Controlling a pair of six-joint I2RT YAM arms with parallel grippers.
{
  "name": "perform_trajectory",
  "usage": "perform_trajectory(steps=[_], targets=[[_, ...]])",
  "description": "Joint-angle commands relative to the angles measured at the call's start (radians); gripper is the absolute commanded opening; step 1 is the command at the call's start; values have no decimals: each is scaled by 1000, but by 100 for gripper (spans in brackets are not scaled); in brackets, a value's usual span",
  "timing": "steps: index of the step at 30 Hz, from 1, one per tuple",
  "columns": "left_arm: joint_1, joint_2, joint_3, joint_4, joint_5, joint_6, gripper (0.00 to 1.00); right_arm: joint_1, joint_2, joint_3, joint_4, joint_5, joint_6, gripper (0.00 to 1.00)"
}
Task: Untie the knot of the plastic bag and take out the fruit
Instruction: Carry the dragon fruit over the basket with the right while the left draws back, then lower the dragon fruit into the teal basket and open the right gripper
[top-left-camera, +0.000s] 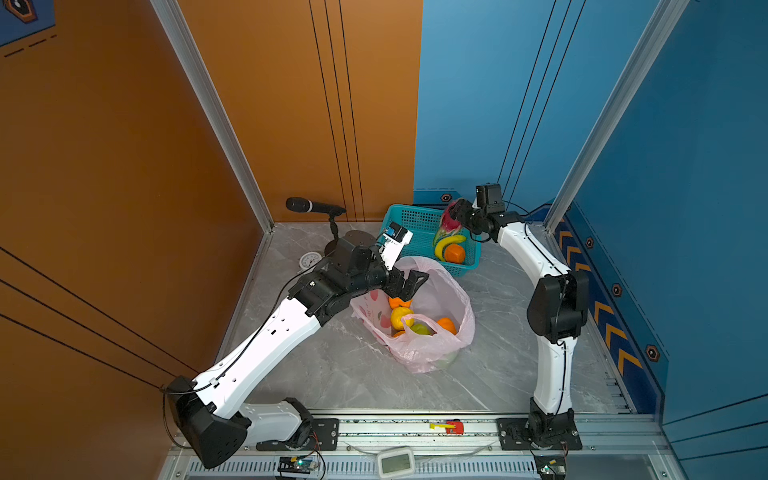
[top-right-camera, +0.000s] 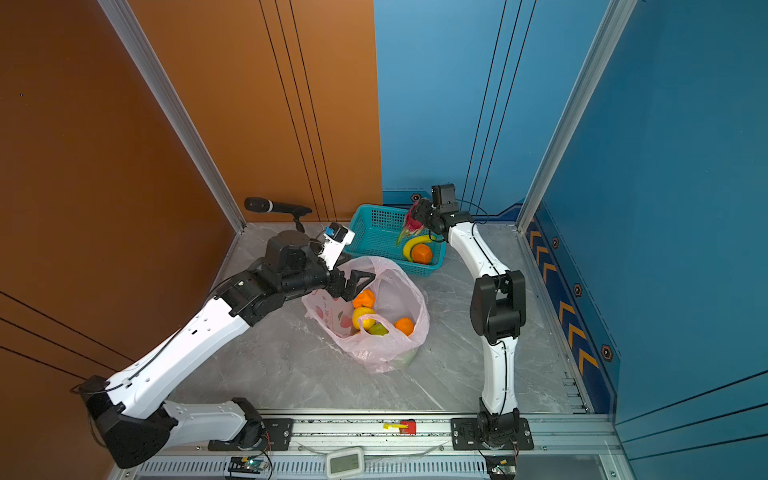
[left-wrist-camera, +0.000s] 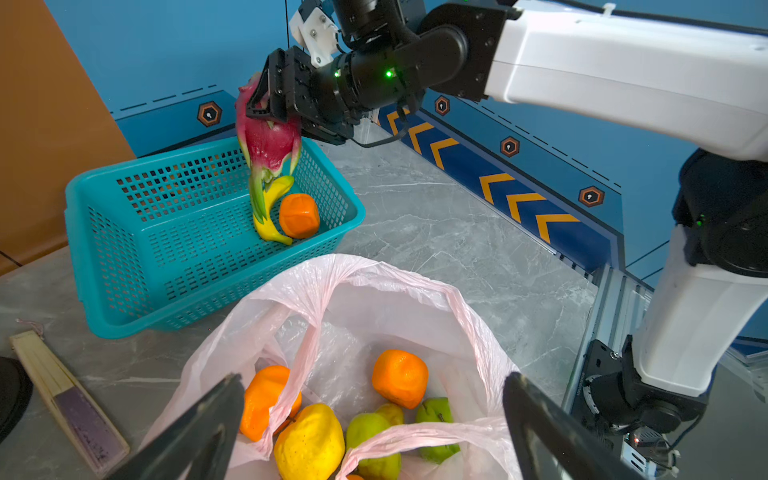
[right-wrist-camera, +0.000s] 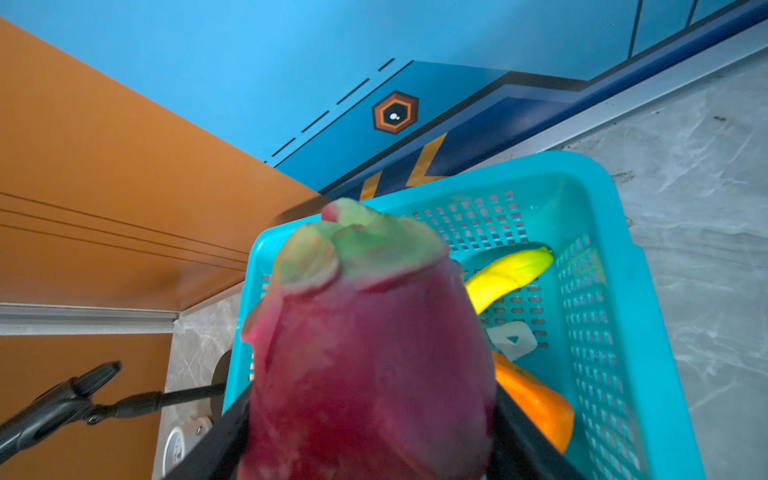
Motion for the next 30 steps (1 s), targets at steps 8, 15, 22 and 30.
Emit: perform_trajectory(steps=[8, 15, 22, 30], targets=[[-70, 65, 60, 6, -127, -43, 98, -46, 190, 96, 72, -93, 120, 49], [-103, 149, 144, 6, -176, -41, 98, -45, 268, 109, 59, -122, 168, 59], [-119, 201, 186, 6, -185, -37, 98, -50, 283, 133, 23, -142, 161, 79], [-137, 177, 164, 7, -221, -40, 99, -57, 195, 130, -10, -159, 115, 99]])
